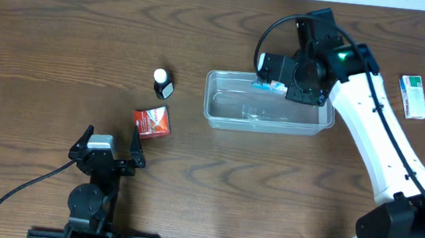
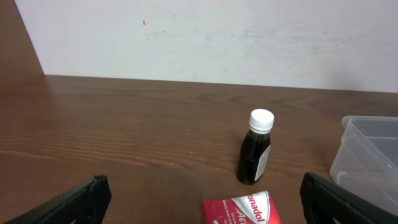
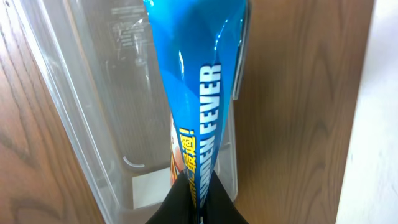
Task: Pack container
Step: 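Carry the blue box over the clear container with the right gripper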
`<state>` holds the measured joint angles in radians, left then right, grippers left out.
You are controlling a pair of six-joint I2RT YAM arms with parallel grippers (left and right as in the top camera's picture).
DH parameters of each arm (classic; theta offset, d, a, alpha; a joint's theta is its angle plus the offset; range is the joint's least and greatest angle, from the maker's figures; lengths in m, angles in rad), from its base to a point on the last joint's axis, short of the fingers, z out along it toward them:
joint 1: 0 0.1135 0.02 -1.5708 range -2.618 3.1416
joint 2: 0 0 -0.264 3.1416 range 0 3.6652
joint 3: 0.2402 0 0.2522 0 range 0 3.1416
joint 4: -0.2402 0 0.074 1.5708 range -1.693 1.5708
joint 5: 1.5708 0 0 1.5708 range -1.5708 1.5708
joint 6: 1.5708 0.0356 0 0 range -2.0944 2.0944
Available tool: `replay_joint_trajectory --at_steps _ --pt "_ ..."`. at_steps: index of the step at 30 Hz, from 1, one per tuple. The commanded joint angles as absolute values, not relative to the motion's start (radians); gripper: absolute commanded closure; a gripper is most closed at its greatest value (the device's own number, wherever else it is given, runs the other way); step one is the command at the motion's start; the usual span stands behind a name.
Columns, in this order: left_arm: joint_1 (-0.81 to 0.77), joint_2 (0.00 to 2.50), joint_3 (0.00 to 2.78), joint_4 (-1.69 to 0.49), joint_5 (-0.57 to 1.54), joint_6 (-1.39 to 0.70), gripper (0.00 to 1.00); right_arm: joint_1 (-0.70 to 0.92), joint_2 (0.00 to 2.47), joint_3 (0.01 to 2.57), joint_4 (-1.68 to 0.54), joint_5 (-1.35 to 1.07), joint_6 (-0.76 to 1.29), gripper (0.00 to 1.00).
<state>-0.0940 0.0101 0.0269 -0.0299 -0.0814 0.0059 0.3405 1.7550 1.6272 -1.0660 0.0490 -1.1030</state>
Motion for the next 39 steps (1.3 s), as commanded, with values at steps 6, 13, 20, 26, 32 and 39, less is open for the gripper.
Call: replay_joint_trajectory --at_steps 6,13,20,26,32,39 --pt "-0.09 0.004 0.004 -0.063 -0.089 0.022 0.02 0.333 1.748 1.561 -0.994 0.046 -1.232 0.92" --pt "-0.09 0.004 0.004 -0.063 -0.089 0.022 0.02 0.312 1.753 1.51 -0.947 0.054 -1.318 0.91" --pt "-0.09 0.004 0.004 -0.063 -0.089 0.022 0.02 0.284 1.753 1.488 -0.911 0.063 -1.318 0.91" --pt "-0.09 0.004 0.004 -0.063 -0.089 0.022 0.02 0.278 1.757 1.477 -0.891 0.063 -1.317 0.91" --pt "-0.09 0.004 0.004 -0.063 -0.089 0.023 0.02 0.278 1.784 1.477 -0.89 0.064 -1.301 0.91" --pt "-0.09 0.004 0.004 -0.063 -0.089 0.022 0.02 0.277 1.844 1.477 -0.881 0.11 -1.294 0.92"
